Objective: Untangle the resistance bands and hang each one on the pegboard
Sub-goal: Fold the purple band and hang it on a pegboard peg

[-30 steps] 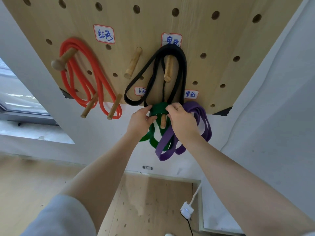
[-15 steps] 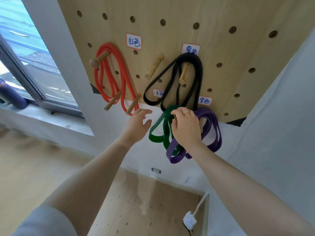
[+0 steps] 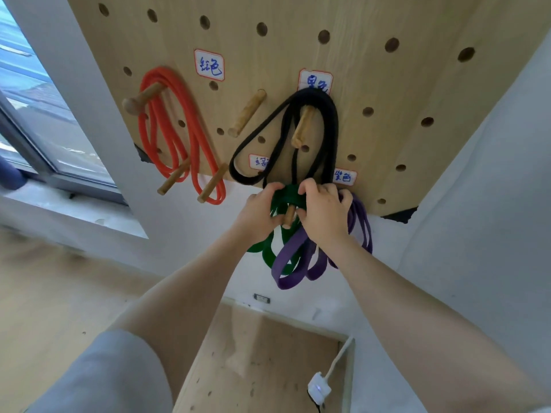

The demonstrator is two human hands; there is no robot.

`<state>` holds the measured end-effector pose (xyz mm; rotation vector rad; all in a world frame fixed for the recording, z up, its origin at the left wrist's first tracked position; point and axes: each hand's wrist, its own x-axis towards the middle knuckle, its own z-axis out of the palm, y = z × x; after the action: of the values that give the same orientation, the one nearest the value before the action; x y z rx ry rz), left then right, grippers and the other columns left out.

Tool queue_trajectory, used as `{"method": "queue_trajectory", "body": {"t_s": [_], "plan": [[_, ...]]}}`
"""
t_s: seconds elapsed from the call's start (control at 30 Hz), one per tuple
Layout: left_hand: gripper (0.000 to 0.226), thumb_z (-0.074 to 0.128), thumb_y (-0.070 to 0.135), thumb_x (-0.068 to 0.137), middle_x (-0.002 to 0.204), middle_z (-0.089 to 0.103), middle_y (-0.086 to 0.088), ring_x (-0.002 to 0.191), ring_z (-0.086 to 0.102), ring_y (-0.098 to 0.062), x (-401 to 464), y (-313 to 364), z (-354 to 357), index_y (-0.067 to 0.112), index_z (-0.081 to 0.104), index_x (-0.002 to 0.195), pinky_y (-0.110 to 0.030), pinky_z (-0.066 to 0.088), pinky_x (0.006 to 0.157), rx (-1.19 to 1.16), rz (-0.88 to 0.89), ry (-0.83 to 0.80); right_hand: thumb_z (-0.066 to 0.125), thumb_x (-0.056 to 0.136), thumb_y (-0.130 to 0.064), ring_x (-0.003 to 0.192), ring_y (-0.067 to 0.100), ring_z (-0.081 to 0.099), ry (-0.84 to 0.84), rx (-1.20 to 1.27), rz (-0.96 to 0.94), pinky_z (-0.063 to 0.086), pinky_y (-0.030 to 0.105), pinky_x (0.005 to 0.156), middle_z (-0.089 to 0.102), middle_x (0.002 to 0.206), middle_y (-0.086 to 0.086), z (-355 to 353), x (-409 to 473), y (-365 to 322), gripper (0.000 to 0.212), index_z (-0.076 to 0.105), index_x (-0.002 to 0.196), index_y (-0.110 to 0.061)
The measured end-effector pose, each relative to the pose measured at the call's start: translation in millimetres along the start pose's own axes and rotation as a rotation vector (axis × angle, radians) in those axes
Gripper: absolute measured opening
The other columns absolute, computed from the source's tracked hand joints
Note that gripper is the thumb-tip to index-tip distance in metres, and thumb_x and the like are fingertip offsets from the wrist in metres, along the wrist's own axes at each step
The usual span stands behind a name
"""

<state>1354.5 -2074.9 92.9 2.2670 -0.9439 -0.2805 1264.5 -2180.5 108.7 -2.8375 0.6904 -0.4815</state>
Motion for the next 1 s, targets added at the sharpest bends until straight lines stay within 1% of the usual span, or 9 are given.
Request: {"method": "queue_trajectory", "body": {"t_s": [0.17, 0.3, 0.4, 0.5, 0.67, 0.73, 0.8, 0.93, 1.0], "plan": [[0.044, 0.063, 0.020, 0.084, 0.122, 0.056, -0.006, 0.114, 0.048, -0.023, 2.2, -10.5, -13.5, 0.016, 0.054, 0.127, -0.035, 0.037, 0.101, 0.059, 0.131, -0.067, 0.064, 0.082, -0.028, 0.112, 0.020, 0.046, -0.049, 0.088, -0.079, 0.018, 0.038, 0.101, 0.060, 0.101, -0.004, -7.3, -6.3, 11.9, 0.024, 0.050, 0.101, -0.021], [0.045, 0.061, 0.022, 0.087, 0.127, 0.051, -0.003, 0.117, 0.045, -0.017, -20.8, -24.5, -35.4, 0.015, 0.050, 0.130, -0.028, 0.032, 0.103, 0.069, 0.204, -0.187, 0.065, 0.082, -0.026, 0.113, 0.017, 0.045, -0.111, 0.188, -0.196, 0.019, 0.033, 0.104, 0.056, 0.109, -0.005, -17.6, -25.1, -1.4, 0.023, 0.049, 0.098, -0.022], [0.040, 0.060, 0.016, 0.088, 0.127, 0.055, -0.003, 0.118, 0.051, -0.019, -45.2, -42.3, -55.9, 0.018, 0.049, 0.126, -0.036, 0.036, 0.108, -0.104, 0.204, -0.239, 0.064, 0.082, -0.018, 0.095, 0.014, 0.048, -0.156, 0.366, -0.172, 0.039, 0.030, 0.081, 0.046, 0.104, -0.009, -17.8, -39.9, -25.8, 0.024, 0.045, 0.097, -0.022], [0.029, 0.060, 0.011, 0.088, 0.108, 0.060, -0.007, 0.102, 0.058, -0.026, -60.8, -54.4, -70.4, 0.016, 0.052, 0.116, -0.046, 0.046, 0.096, -0.231, 0.193, -0.237, 0.063, 0.081, -0.015, 0.086, 0.012, 0.045, -0.153, 0.426, -0.172, 0.036, 0.016, 0.065, 0.042, 0.101, -0.007, -13.5, -44.0, -49.9, 0.026, 0.042, 0.095, -0.023], [0.030, 0.053, 0.010, 0.092, 0.101, 0.060, 0.004, 0.094, 0.056, -0.011, -69.0, -71.4, -90.1, 0.021, 0.052, 0.120, -0.028, 0.044, 0.089, -0.347, 0.165, -0.137, 0.065, 0.083, -0.018, 0.089, 0.013, 0.048, -0.149, 0.514, -0.144, 0.038, 0.018, 0.071, 0.049, 0.102, -0.002, -16.3, -36.9, -87.3, 0.025, 0.044, 0.096, -0.022], [0.033, 0.051, 0.010, 0.093, 0.103, 0.060, 0.007, 0.096, 0.056, -0.010, -72.6, -84.2, -96.7, 0.024, 0.050, 0.123, -0.026, 0.042, 0.090, -0.342, 0.147, -0.091, 0.065, 0.084, -0.019, 0.089, 0.014, 0.052, -0.195, 0.546, -0.131, 0.043, 0.023, 0.073, 0.055, 0.101, 0.000, -10.8, -34.5, -101.9, 0.024, 0.046, 0.098, -0.020], [0.034, 0.050, 0.010, 0.094, 0.102, 0.059, 0.010, 0.094, 0.055, -0.007, -74.4, -96.8, -102.9, 0.026, 0.049, 0.124, -0.025, 0.041, 0.089, -0.333, 0.123, -0.041, 0.065, 0.085, -0.019, 0.089, 0.013, 0.054, -0.222, 0.591, -0.115, 0.043, 0.018, 0.070, 0.056, 0.101, -0.002, -2.3, -27.9, -115.7, 0.024, 0.047, 0.099, -0.020], [0.026, 0.045, 0.011, 0.096, 0.093, 0.051, 0.021, 0.079, 0.049, 0.012, -59.2, -108.0, -116.8, 0.028, 0.050, 0.115, -0.011, 0.036, 0.070, -0.275, 0.149, 0.035, 0.062, 0.087, -0.019, 0.093, 0.011, 0.050, -0.168, 0.655, -0.076, 0.036, 0.015, 0.069, 0.054, 0.108, 0.000, 14.7, -3.2, -135.6, 0.020, 0.045, 0.098, -0.024], [0.024, 0.042, 0.011, 0.097, 0.111, 0.048, 0.025, 0.103, 0.042, 0.021, -42.5, -111.7, -120.3, 0.024, 0.051, 0.115, -0.009, 0.035, 0.086, -0.245, 0.169, 0.037, 0.060, 0.089, -0.018, 0.094, 0.012, 0.050, -0.118, 0.660, -0.078, 0.035, 0.017, 0.073, 0.053, 0.109, 0.003, 22.0, 11.5, -139.4, 0.018, 0.046, 0.099, -0.023]]}}
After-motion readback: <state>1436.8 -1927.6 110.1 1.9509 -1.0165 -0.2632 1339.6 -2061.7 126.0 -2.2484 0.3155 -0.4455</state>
